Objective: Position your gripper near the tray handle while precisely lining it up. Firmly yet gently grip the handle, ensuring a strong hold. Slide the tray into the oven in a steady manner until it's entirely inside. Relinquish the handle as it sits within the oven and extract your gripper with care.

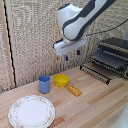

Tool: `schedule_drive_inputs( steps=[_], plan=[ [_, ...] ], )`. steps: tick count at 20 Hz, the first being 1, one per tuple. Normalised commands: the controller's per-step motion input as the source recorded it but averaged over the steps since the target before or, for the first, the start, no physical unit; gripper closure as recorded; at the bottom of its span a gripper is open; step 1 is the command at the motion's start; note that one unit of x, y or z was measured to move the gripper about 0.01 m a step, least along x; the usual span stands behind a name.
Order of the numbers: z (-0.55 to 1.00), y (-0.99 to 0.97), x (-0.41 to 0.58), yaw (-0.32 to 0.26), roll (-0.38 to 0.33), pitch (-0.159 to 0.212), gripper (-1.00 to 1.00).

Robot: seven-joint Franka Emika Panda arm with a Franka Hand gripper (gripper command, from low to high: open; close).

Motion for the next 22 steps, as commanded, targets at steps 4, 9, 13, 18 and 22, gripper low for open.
schedule_drive_inputs(
  steps=[4,9,13,18,22],
  plan=[
    [-0.18,-0.21,0.0,0.175,-0.329,0.048,-1.0],
    [-0.1,-0.17,-0.011,0.195,-0.306,0.056,-1.0],
    [-0.09,-0.18,-0.009,0.196,-0.304,0.041,-1.0],
    [-0.07,-0.2,-0.006,0.203,-0.281,0.006,-1.0],
    [-0.08,-0.2,0.0,0.238,-0.232,-0.005,-1.0]
  ],
)
